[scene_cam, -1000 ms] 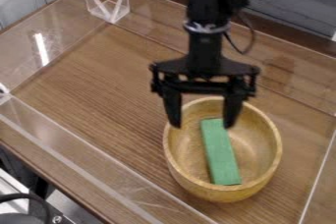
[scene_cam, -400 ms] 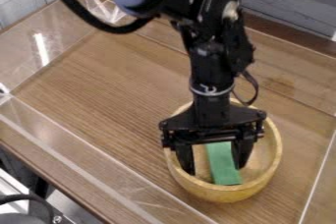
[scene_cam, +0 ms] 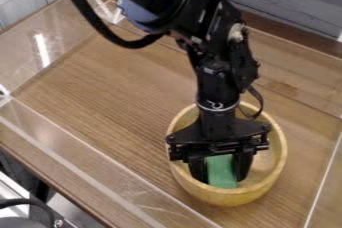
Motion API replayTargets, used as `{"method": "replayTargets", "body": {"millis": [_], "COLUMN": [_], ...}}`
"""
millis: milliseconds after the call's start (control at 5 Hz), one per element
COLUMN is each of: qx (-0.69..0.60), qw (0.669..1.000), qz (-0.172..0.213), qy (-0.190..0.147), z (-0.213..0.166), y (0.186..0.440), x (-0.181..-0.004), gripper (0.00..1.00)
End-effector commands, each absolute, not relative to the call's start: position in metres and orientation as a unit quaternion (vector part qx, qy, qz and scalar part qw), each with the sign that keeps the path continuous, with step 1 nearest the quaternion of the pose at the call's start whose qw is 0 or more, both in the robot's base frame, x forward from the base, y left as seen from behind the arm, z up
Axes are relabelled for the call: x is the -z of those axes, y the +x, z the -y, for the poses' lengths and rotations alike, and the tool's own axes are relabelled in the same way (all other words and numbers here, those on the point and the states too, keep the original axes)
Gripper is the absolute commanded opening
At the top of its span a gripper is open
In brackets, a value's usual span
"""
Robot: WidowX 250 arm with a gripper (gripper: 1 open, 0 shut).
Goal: Remove the green block from inside the brown bowl and put it on the table
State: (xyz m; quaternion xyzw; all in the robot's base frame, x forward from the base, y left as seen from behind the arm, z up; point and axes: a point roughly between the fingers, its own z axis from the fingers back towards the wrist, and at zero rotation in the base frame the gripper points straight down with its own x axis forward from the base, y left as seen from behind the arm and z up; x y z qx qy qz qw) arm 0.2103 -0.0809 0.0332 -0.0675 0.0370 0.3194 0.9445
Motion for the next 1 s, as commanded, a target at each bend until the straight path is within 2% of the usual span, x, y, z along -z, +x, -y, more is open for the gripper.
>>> {"method": "replayTargets", "body": {"millis": [0,800], "qx": [-0.307,-0.259], "qw": [0.948,0.962], "qz": [-0.036,-0.059], "qy": [-0.071,-0.063], "z": [0.083,0.084], "y": [0.212,0.208], "x": [-0.041,-0.061], "gripper": [0.0,0.0]}}
